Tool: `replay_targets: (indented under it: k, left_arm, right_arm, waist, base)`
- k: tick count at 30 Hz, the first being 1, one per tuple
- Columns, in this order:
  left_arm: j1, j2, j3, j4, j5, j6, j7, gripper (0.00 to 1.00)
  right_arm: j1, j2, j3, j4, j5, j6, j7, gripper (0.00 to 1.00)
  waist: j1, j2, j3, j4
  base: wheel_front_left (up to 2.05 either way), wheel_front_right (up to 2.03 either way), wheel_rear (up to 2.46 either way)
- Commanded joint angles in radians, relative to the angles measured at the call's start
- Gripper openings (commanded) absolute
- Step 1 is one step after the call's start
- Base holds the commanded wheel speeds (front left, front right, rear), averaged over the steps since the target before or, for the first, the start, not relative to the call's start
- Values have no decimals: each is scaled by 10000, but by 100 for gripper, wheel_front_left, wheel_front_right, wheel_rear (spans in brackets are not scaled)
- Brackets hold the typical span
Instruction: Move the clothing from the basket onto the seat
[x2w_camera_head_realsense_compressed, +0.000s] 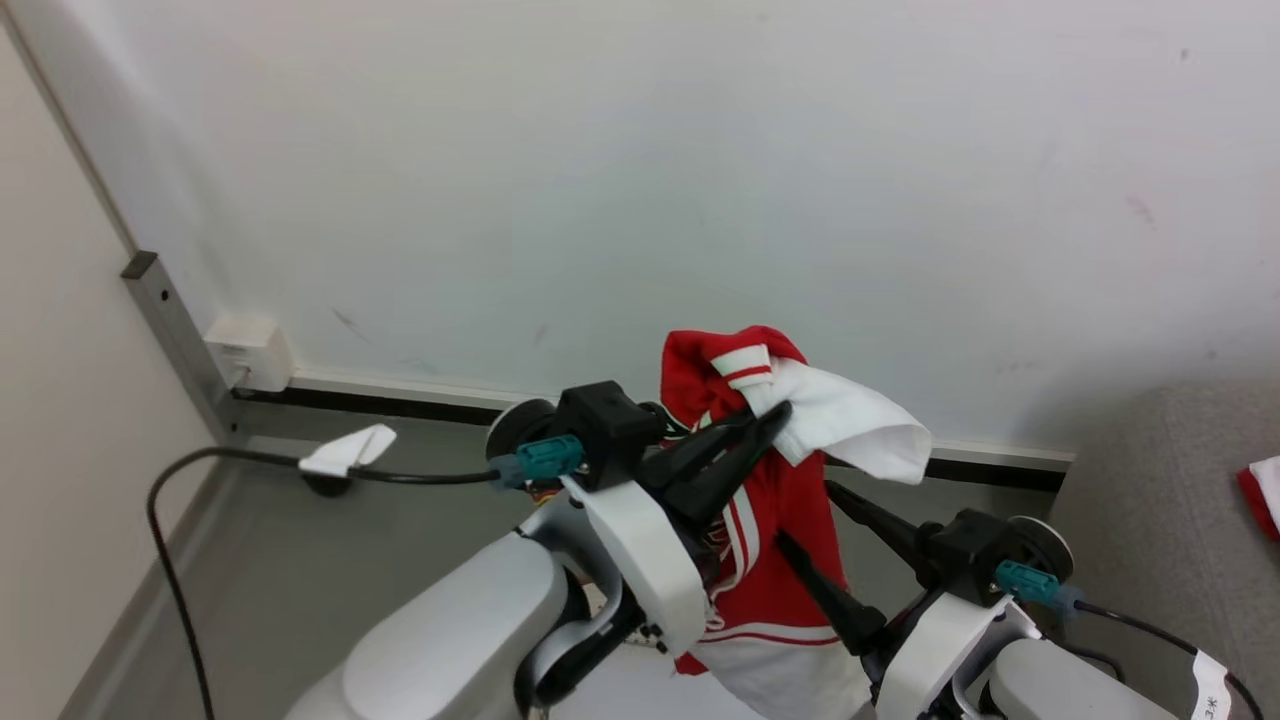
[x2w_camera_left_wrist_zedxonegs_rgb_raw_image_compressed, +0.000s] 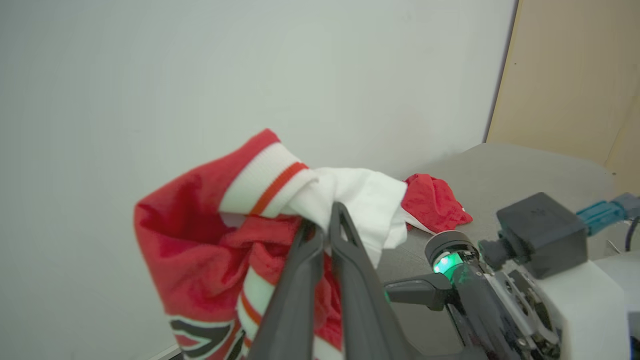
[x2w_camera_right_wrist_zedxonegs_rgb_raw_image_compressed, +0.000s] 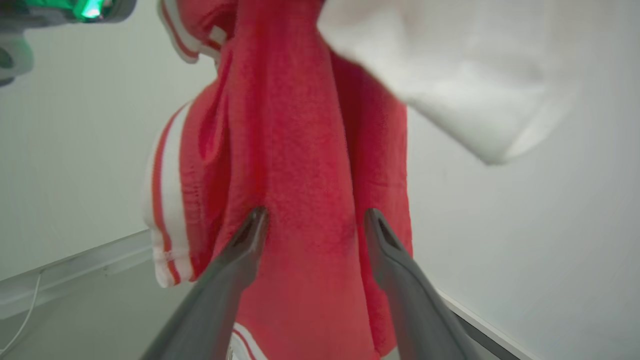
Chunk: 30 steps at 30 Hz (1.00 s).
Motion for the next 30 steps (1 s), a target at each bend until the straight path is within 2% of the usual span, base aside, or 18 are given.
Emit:
replay_targets:
  k: [1,11,12,13,14,22,30]
  left_arm:
    - [-65,-54,-27,-65,39,-23,9,0]
    - [-129,-485,-549,-286,-147,-282,198,0]
    - [-128,-501,-544,-283,-174,-286,181,0]
    - [-114,-514,-538,-288,-209,-285,163,0]
    - [-92,-526,-543,-301,-223,-288,155,0]
    - [36,-345,-384,-191,-312,-118,107,0]
    - [450,-69,-175,71,-503,92,-162,0]
  right_arm:
    - [-172,-61,63,74,143,-22,9,100]
    - [-710,-127,1222,974,1173,-22,8,100]
    - [-693,-123,1317,1011,1291,-22,8,88]
    - [-700,-120,1392,1038,1363,-22,8,35]
    - [-698,-115,1418,1056,1443,-22,8,0]
    - [-290,-139,640,760,1362,-22,6,0]
    - [561,-235,-1433,3,589,-22,5,0]
  waist:
    - [-1,-1,6,201]
    - [-1,-1,-1,1109]
    - [-1,-1,-1,1154]
    - [-1,-1,-1,1184]
    - [-1,-1,0,1206]
    - [-1,-1,5,1151]
    - [-1,-1,47,696]
  base:
    - [0,0,0]
    - [0,0,0]
    - [0,0,0]
    - [0,0,0]
    - [0,0,0]
    - [0,0,0]
    - [0,0,0]
